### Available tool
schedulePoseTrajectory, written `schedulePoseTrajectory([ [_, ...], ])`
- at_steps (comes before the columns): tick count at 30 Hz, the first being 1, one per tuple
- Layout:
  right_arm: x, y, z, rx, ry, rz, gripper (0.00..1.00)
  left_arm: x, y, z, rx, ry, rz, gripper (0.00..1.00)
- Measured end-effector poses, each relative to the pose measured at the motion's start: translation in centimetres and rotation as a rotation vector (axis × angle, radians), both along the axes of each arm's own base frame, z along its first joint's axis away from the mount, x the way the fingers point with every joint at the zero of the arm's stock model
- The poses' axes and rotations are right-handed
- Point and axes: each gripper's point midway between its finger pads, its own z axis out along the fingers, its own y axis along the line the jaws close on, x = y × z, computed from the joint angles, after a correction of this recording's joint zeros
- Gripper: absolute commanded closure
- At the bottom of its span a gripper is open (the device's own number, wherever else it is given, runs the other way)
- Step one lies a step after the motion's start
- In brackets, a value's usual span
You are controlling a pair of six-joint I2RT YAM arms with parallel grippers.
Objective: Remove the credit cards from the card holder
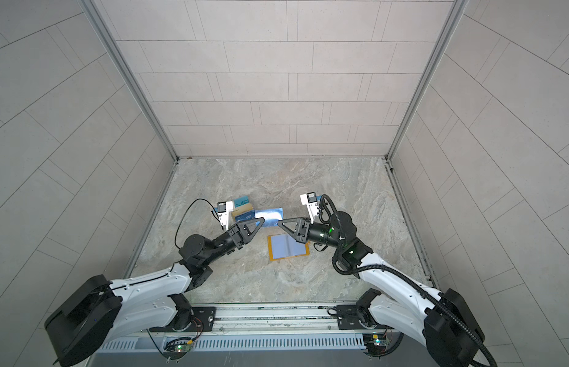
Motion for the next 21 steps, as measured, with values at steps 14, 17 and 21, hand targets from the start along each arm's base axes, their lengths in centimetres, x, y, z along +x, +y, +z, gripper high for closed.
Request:
schedulePoseTrajectory([
  [14, -0.7, 0.2, 0.8, -0.265, -0.138, 0.085, 1.0, 0.9, 1.8, -2.9, 0.516, -0.092, 0.049, 0.28],
  [17, -1.0, 0.2, -0.1, -0.35, -0.159, 0.143, 1.0, 0.8, 2.7, -3.3, 0.611, -0.11, 0.009, 0.28],
  [21, -1.6, 0.7, -1.9, -0.431, -0.155, 0.249, 1.0, -0.7, 2.4, -3.3, 0.716, -0.153, -0.129, 0.32],
])
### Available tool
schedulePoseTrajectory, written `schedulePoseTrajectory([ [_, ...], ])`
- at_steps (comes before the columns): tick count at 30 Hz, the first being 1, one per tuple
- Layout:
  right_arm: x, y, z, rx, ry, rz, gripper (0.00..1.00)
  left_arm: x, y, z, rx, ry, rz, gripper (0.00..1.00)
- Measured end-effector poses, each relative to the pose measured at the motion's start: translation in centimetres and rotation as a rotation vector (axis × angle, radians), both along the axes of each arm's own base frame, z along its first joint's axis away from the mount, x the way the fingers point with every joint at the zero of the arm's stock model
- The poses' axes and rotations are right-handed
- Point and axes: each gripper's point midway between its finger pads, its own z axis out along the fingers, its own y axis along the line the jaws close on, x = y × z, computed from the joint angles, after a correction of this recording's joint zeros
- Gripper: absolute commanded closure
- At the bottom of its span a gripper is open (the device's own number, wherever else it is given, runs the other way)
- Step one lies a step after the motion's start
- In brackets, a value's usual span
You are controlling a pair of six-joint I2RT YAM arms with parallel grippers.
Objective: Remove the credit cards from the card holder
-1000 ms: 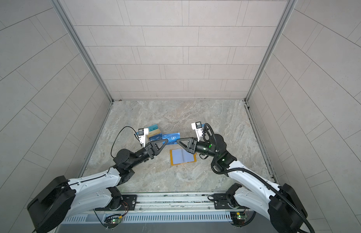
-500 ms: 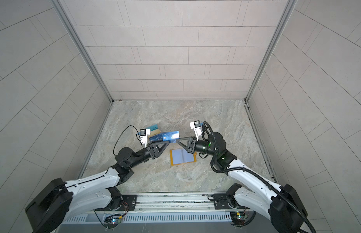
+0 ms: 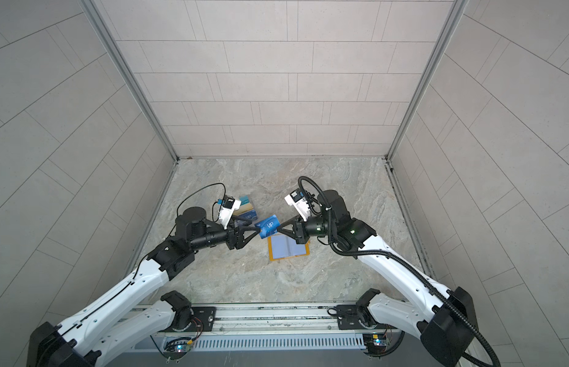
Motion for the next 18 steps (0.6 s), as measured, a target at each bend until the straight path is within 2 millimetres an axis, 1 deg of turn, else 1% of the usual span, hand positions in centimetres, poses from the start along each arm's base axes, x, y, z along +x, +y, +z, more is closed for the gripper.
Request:
schedulePoseTrajectory([
  [3, -0.6, 0.2, -1.4, -0.038, 0.018, 0.059, 1.0, -1.3, -0.8, 0.2, 0.049, 0.007, -0.129, 0.39],
  [6, -0.9, 0.4, -2.0, -0.058, 0.025, 0.104, 1.0, -2.4, -1.5, 0.0, 0.076, 0.034, -0.25, 0.53],
  [8, -1.1, 0.5, -2.2, -0.065, 0.027, 0.129, 1.0, -2.9, -1.8, -0.3, 0.09, 0.056, -0.308, 0.61],
  [13, -1.5, 0.9, -1.9, -0.06, 0.01, 0.184, 1.0, -4.0, -2.1, -0.9, 0.096, 0.105, -0.411, 0.71],
  [18, -1.8, 1.2, -2.2, -0.053, 0.017, 0.217, 1.0, -5.1, -1.9, -1.0, 0.086, 0.131, -0.46, 0.78],
])
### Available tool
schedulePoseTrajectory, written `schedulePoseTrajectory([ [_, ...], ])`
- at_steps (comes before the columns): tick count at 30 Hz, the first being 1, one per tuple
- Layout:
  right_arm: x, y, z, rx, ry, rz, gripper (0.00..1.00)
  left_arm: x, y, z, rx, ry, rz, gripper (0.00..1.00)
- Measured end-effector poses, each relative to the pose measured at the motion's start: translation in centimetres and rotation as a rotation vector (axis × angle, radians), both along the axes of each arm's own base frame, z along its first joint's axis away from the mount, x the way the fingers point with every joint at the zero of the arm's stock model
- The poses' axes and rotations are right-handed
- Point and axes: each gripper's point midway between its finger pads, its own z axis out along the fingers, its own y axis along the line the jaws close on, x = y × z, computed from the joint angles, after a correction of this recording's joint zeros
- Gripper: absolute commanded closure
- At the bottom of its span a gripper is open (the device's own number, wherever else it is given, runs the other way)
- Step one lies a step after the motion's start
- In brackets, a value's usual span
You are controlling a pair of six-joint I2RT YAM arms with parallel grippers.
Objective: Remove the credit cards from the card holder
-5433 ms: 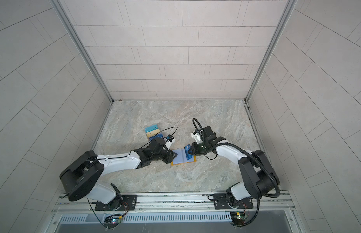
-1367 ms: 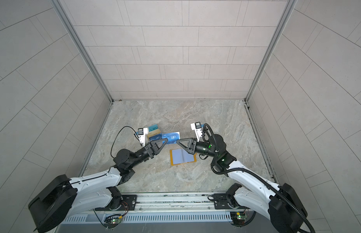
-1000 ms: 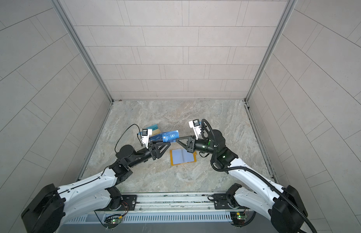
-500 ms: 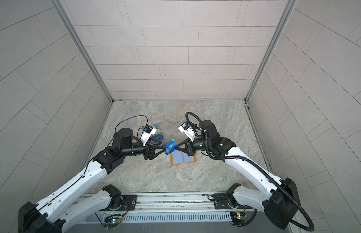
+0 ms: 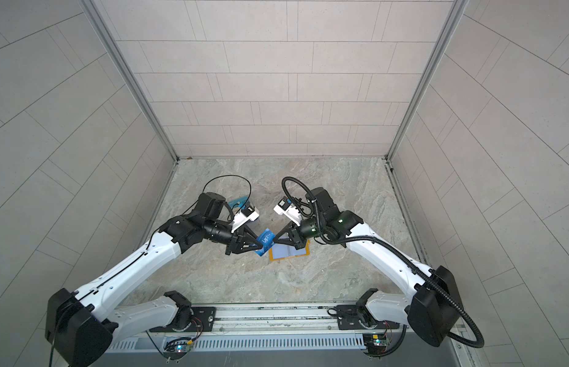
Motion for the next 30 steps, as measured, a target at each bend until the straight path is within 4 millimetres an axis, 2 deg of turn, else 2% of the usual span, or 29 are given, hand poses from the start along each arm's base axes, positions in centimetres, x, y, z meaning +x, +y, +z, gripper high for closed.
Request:
schedulePoseTrajectory([
  [8, -0.7, 0.4, 0.1, 0.022, -0.002, 0.053, 1.0, -0.7, 0.5, 0.0, 0.005, 0.02, -0.018, 0.8],
  [19, -1.3, 0.6, 0.2, 0.032, -0.022, 0.089, 1.0, -0.6, 0.7, 0.1, 0.022, 0.028, -0.008, 1.0],
  [20, -1.2, 0.6, 0.1, 0.03, -0.023, 0.087, 0.93, -0.6, 0.7, 0.0, 0.026, 0.025, -0.004, 1.0],
  [22, -0.9, 0.6, -0.2, 0.016, -0.022, 0.071, 0.68, -0.4, 0.7, -0.1, 0.037, 0.019, 0.005, 1.0],
  [24, -0.4, 0.5, -0.7, -0.01, -0.024, 0.04, 0.53, 0.0, 0.9, -0.3, 0.061, 0.007, 0.023, 1.0],
  [27, 0.9, 0.3, -1.4, -0.055, -0.043, -0.028, 0.47, 0.8, 1.3, -0.2, 0.092, -0.031, 0.055, 1.0],
  [30, 2.3, -0.1, -2.1, -0.106, -0.066, -0.105, 0.45, 2.8, 2.3, 0.1, 0.155, -0.093, 0.122, 1.0],
])
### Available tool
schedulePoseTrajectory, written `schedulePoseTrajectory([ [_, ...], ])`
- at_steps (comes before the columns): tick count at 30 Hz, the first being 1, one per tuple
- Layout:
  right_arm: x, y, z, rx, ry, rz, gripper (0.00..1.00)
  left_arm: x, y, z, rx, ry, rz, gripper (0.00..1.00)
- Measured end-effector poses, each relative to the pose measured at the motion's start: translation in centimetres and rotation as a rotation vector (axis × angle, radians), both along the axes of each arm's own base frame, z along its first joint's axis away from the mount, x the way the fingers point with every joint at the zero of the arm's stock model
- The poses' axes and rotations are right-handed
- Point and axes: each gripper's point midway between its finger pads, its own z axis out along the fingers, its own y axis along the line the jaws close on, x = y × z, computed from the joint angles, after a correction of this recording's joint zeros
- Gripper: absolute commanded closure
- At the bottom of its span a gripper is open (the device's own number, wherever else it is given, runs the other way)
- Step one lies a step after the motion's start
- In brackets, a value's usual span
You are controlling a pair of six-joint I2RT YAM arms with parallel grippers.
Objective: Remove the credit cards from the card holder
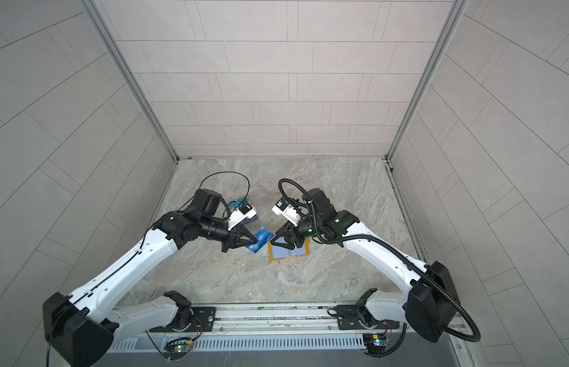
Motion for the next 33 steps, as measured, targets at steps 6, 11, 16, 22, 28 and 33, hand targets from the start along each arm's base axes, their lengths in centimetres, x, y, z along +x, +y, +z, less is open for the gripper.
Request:
schedulePoseTrajectory([
  [6, 2.9, -1.5, -1.4, -0.113, -0.054, -0.174, 0.42, 3.9, 2.4, -0.9, 0.199, -0.148, 0.085, 1.0],
  [11, 4.7, -3.8, -2.1, -0.208, -0.117, -0.321, 0.39, 6.6, 4.6, -3.4, 0.363, -0.181, 0.093, 1.0],
  [16, 5.0, -5.7, -2.4, -0.27, -0.166, -0.393, 0.38, 9.1, 5.7, -4.3, 0.463, -0.206, 0.068, 1.0],
  [22, 5.3, -7.7, -2.7, -0.34, -0.203, -0.468, 0.36, 11.5, 6.6, -5.6, 0.564, -0.232, 0.01, 1.0],
  [28, 5.2, -8.8, -2.3, -0.361, -0.228, -0.506, 0.36, 13.7, 7.5, -9.0, 0.676, -0.195, -0.029, 1.0],
  [33, 5.4, -9.2, -2.0, -0.365, -0.242, -0.523, 0.36, 14.6, 8.2, -11.3, 0.746, -0.17, -0.049, 1.0],
])
